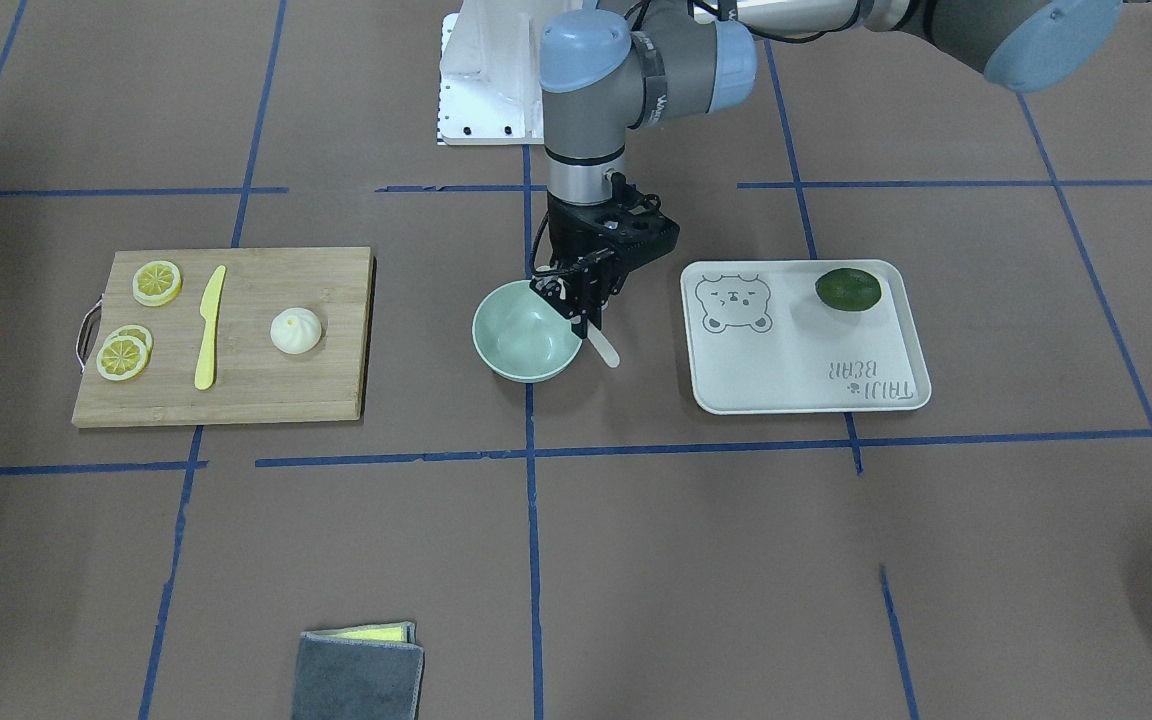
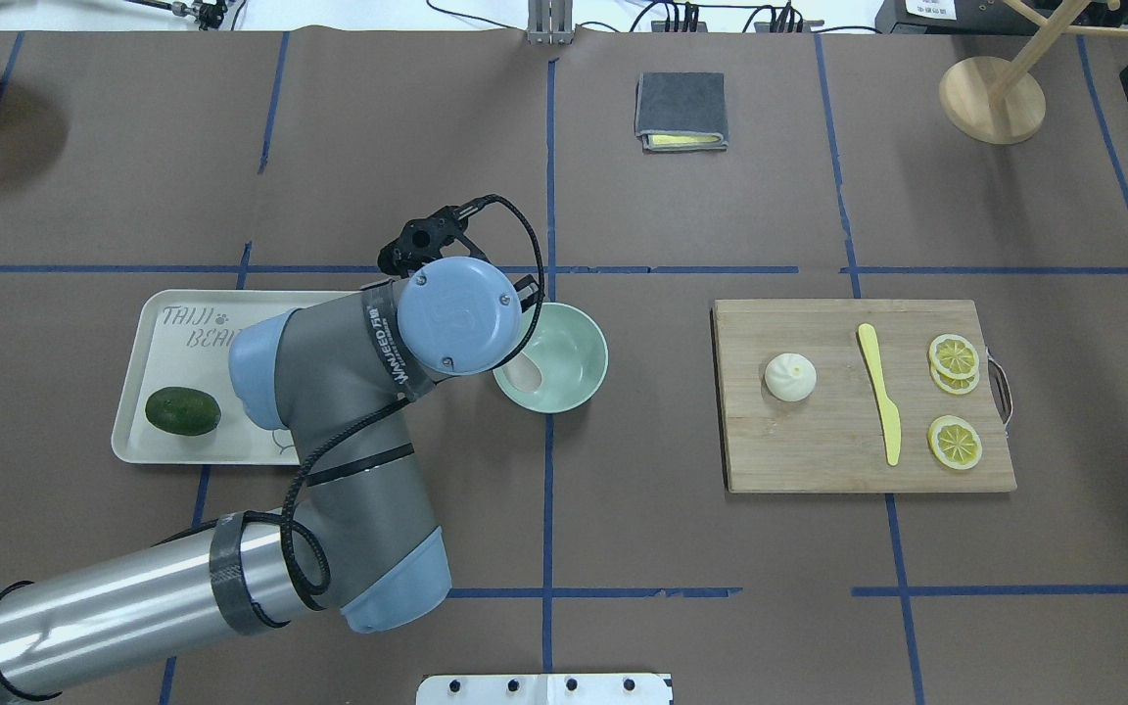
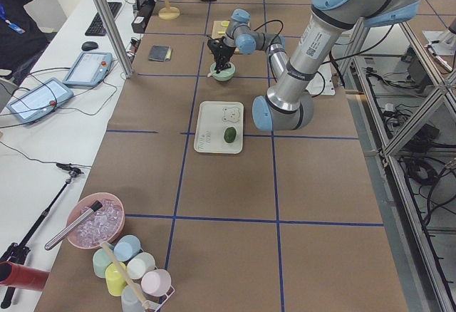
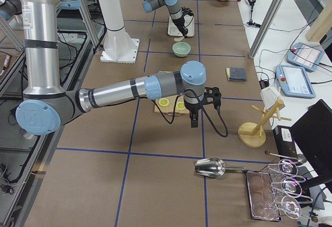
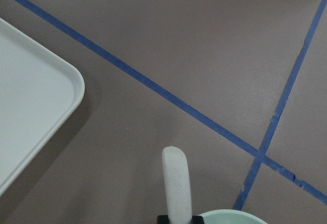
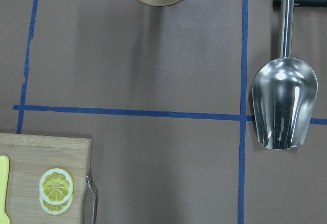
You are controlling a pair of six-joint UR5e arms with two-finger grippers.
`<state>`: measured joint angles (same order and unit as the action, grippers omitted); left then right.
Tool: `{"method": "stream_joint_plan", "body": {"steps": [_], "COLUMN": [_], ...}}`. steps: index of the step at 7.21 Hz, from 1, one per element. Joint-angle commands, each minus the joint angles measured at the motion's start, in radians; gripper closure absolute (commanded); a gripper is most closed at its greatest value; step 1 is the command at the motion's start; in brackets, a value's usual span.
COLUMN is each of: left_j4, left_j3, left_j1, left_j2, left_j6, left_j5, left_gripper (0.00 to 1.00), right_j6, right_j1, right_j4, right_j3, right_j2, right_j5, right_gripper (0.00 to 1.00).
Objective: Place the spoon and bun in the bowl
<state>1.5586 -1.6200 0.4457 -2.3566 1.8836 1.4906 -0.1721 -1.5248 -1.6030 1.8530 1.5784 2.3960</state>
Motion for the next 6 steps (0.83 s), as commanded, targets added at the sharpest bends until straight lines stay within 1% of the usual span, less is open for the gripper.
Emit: {"method": "stream_joint_plan", "body": {"steps": [1, 2, 3, 4, 5, 6], "left_j4": [-0.003, -0.003, -0.002, -0.002, 0.000, 0.000], "left_j3": [0.051, 0.072, 0.090, 0.089, 0.088, 0.078], "left_j1": [-0.008, -0.013, -0.013, -0.015, -0.015, -0.015], "left_j2": [-0.029, -0.042, -0.056, -0.059, -0.059, -0.056], "left_j6": [0.026, 0.041, 0.043, 0.042, 0.031, 0.008], "left_j5": [-0.010, -0.012, -0.012, -0.019, -0.036, -0.036], "left_gripper": [1.00, 1.00, 0.88, 0.63, 0.44, 0.26], "right_j6": [-0.001, -0.001, -0.001, -0.001, -0.001, -0.001], "right_j1": [0.000, 0.000, 0.000, 0.000, 0.000, 0.000], "right_j4": [0.000, 0.000, 0.000, 0.000, 0.000, 0.000], "right_j3": [0.000, 0.000, 0.000, 0.000, 0.000, 0.000], "right_j2": [0.000, 0.002, 0.003, 0.003, 0.003, 0.003], "right_j5": [0.000, 0.000, 0.000, 0.000, 0.000, 0.000], "right_gripper": [0.00, 0.00, 0.00, 0.00, 0.00, 0.00]}}
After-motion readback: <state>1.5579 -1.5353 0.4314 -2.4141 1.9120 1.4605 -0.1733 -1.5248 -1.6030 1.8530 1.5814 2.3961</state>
